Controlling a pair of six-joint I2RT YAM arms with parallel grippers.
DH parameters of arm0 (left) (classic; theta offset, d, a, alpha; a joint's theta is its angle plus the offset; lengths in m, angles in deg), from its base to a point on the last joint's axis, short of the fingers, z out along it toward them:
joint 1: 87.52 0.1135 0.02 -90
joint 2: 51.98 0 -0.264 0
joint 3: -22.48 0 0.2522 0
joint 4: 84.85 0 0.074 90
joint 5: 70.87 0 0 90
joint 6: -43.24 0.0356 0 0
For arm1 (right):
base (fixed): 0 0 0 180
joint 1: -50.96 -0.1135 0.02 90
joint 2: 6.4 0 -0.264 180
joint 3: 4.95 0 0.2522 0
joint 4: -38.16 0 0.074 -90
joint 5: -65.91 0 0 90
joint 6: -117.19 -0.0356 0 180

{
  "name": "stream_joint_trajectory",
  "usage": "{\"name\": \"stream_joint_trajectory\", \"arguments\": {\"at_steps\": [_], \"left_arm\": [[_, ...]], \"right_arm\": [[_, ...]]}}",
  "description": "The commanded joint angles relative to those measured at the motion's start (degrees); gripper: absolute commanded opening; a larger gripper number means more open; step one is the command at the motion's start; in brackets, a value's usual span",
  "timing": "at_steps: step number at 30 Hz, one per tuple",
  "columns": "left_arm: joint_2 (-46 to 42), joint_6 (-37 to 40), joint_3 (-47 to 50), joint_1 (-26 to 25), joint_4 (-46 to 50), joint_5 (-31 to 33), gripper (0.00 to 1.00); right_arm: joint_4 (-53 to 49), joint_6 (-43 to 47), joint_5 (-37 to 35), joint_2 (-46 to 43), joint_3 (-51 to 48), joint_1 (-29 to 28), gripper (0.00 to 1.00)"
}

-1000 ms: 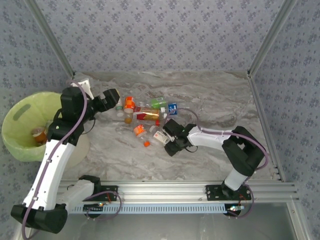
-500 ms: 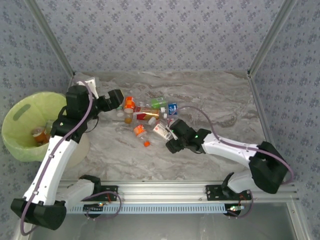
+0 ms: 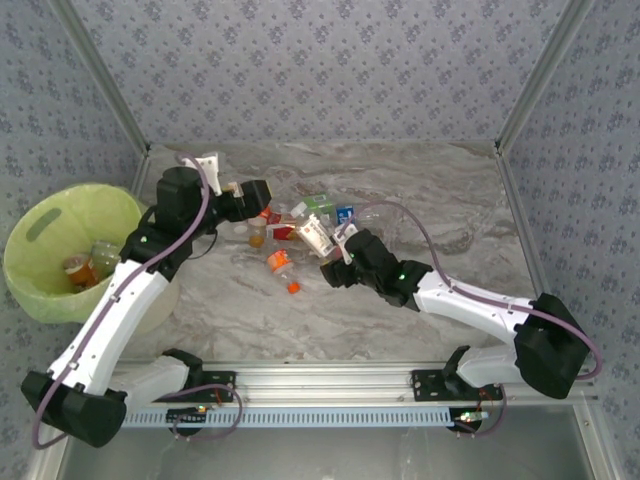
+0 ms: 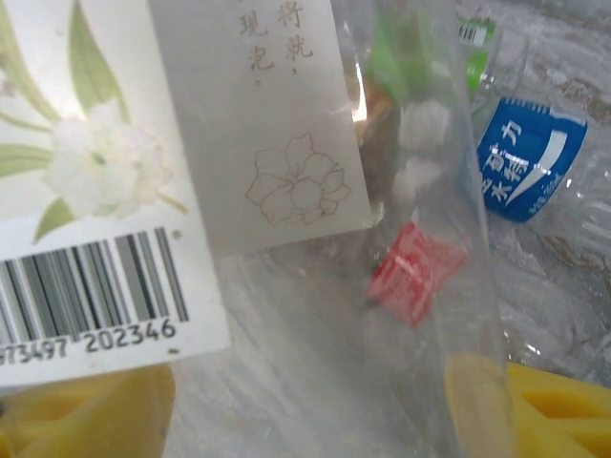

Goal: Put the plastic bottles in the bin

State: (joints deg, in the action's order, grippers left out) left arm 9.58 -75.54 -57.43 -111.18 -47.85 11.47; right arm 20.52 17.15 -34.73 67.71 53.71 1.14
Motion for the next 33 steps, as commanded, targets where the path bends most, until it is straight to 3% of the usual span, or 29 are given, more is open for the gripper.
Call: {"name": "stream_joint_trajectory", "arguments": {"at_steps": [1, 15, 19, 23, 27, 29, 33], "left_arm": [[1.26, -0.22, 0.38, -2.21, -2.43, 1.86, 0.99], [5.84, -4.62, 6.39, -8.25, -18.35, -8.43, 0.98], [8.18, -4.36, 6.15, -10.45, -20.91, -8.02, 0.84], [10.22, -4.9, 5.32, -11.7, -21.58, -4.24, 0.73], [10.68, -6.05, 5.79, -11.67, -23.88, -0.99, 0.56], [10.51, -5.84, 6.11, -11.69, -25.01, -0.91, 0.5], [10.42, -5.25, 6.02, -11.73, -24.84, -1.51, 0.35]], "right_arm": [[6.26, -4.36, -1.5, -1.24, 0.49, -0.4, 0.0], [20.23, -5.07, 2.63, 0.19, 0.69, -0.93, 0.0], [21.58, -5.51, 4.09, 1.36, 2.81, -1.32, 0.0], [23.86, -5.3, 4.08, 2.06, 3.6, -2.02, 0.0], [25.06, -5.34, 3.91, 2.73, 4.01, -2.3, 0.0], [25.06, -5.42, 4.17, 3.02, 4.15, -2.3, 0.07], [25.34, -5.52, 5.08, 3.22, 4.17, -2.3, 0.35]]}}
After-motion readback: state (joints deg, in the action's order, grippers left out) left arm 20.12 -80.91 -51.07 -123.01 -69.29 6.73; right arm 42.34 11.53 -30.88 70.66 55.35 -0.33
